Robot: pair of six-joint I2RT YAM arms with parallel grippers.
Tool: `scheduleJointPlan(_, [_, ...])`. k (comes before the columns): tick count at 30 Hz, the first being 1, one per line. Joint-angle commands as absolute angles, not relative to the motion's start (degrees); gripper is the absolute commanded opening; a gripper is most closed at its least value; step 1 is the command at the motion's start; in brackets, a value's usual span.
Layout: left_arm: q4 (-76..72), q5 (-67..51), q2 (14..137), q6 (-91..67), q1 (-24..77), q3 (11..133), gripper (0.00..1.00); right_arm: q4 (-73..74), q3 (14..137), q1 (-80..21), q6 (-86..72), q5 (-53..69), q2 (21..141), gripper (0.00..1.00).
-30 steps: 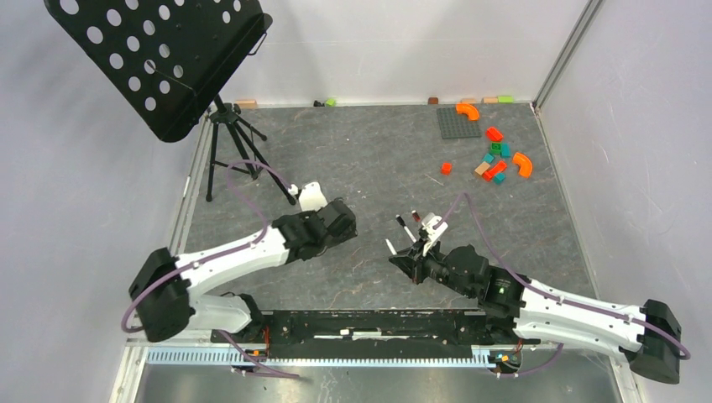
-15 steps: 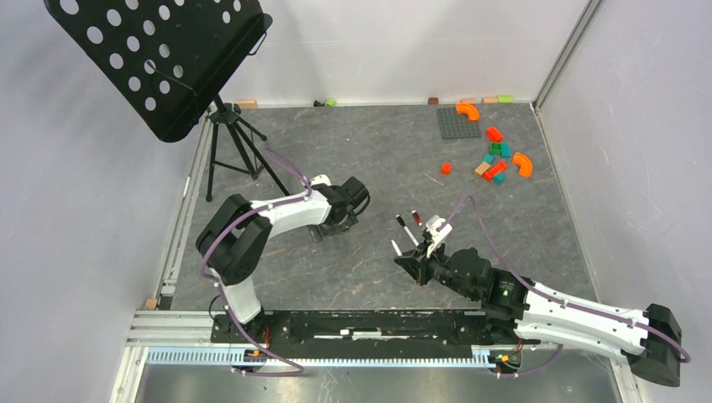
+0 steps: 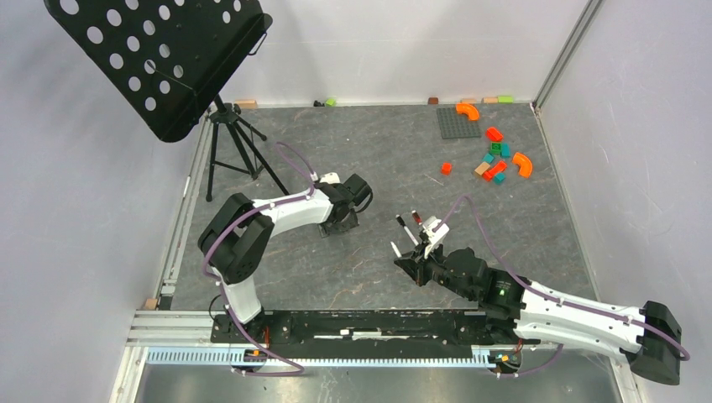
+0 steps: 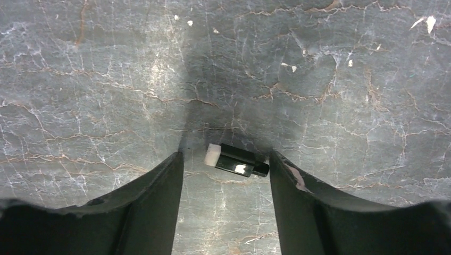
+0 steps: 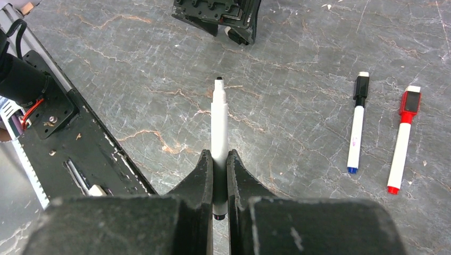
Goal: Insert the pens into the pen caps
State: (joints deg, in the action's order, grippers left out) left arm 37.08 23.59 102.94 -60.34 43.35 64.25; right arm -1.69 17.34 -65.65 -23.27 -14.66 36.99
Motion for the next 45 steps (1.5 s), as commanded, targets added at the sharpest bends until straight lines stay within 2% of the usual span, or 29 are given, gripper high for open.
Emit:
scheduleJointPlan(1, [33.3,22.0,104.1,-56.1,43.6,63.9,0.62,-4.3,17.2,-66.0,-23.6,-14.6,37.5,0.0])
scheduleJointPlan(8, [25.3,16.3,103.4,-45.2,43.6,61.0,0.49,-3.1,17.8,-66.0,-23.4,-14.5,36.9,0.0])
scheduleJointPlan(17, [12.1,6.0,94.7,-26.5,44.6,52.0,0.51,-1.3,19.5,-66.0,-22.6,-14.0,37.4,0.0])
scheduleJointPlan(22, [14.4,4.0,91.7,-16.0,46.4,51.3,0.51,6.9,20.5,-66.0,-21.5,-19.2,32.2,0.0])
scheduleJointPlan(27, [22.1,10.0,94.8,-7.9,51.4,55.0,0.51,9.4,19.7,-66.0,-21.7,-21.5,26.3,0.0])
scheduleJointPlan(33, [27.4,11.6,98.1,-5.5,53.0,59.3,0.59,10.2,19.9,-66.0,-21.9,-21.0,25.1,0.0])
scheduleJointPlan(38, [27.6,11.2,94.4,-6.7,53.9,58.5,0.75,10.3,19.9,-66.0,-21.7,-21.5,24.8,0.01])
scheduleJointPlan(40, [28.1,12.5,91.5,-8.1,54.4,58.4,0.79,10.1,20.0,-66.0,-21.7,-21.6,24.7,0.01])
scheduleJointPlan(45, [34.4,26.5,84.8,-23.0,54.6,61.1,0.82,10.6,20.8,-66.0,-21.7,-22.7,25.0,0.01])
